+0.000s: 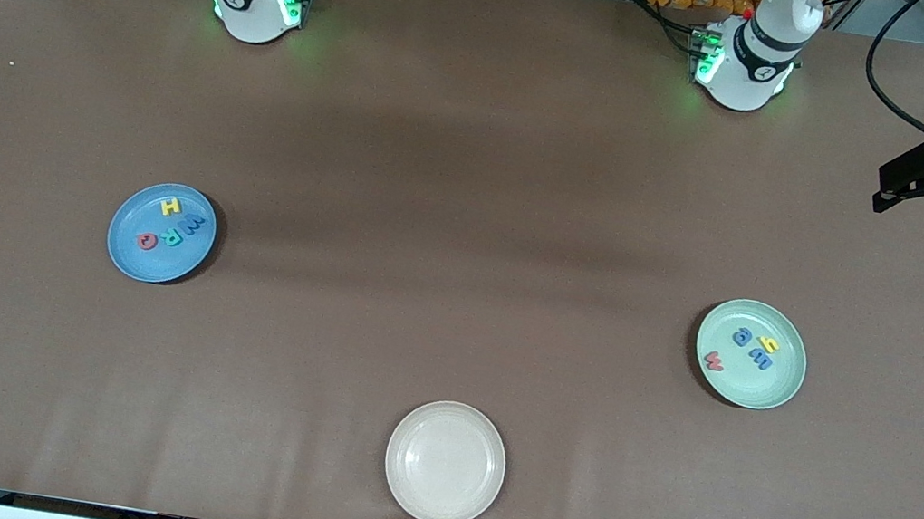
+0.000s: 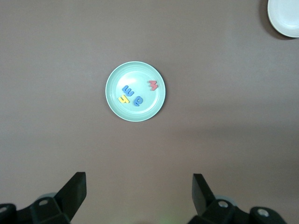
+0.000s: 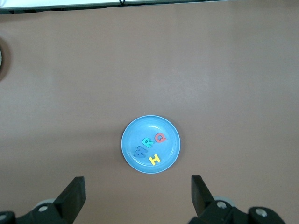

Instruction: Sort uppercase to blue plate, lowercase to green plate

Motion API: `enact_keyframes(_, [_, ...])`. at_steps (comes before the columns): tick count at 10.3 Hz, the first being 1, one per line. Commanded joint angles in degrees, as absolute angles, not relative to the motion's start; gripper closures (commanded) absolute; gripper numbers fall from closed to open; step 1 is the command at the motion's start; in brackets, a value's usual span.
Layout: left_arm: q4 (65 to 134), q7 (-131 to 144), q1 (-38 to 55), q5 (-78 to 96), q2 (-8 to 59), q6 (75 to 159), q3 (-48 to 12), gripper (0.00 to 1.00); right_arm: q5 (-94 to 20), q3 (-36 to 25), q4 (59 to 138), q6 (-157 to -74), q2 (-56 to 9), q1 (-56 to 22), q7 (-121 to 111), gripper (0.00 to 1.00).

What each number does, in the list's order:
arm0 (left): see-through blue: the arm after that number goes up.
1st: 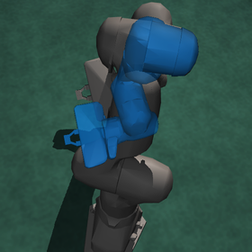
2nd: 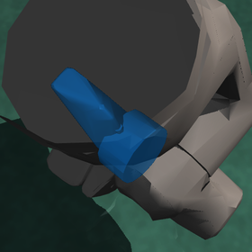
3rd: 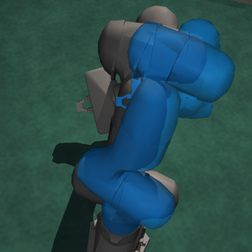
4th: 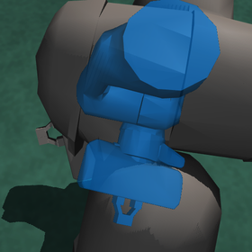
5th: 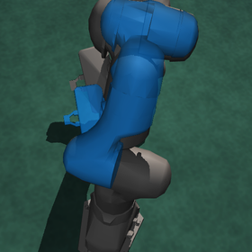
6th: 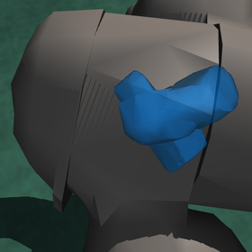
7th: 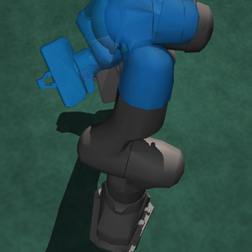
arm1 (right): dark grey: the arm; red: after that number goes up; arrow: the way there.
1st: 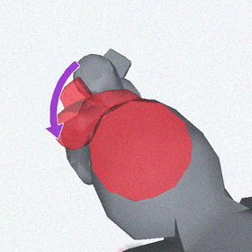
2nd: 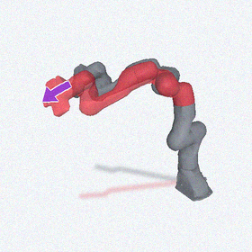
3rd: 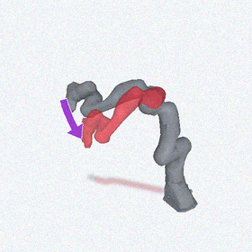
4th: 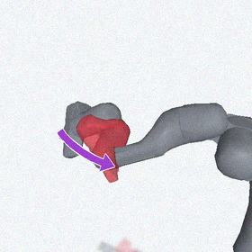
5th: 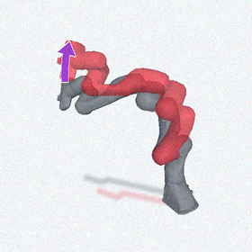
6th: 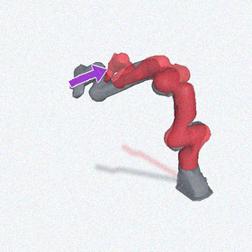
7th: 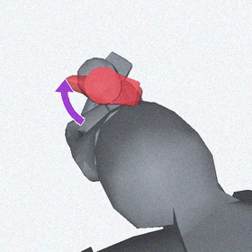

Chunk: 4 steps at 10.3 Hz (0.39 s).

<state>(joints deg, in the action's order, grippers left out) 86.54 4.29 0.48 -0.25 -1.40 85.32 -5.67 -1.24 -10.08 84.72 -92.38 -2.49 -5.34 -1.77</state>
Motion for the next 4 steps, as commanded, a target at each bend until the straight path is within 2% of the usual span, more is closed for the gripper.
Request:
enact_keyframes(1, [85.61,5.36,0.35,1.05,-1.32,84.46,-5.98,0.00,-1.67,-9.23,84.82,-92.72,-2.11,-4.39,-1.14,0.00])
enact_keyframes(4, [85.69,8.69,0.79,0.79,-1.32,84.46,-5.98,0.00,-1.76,-9.32,84.81,-92.81,-2.20,-4.22,-1.23,0.00])
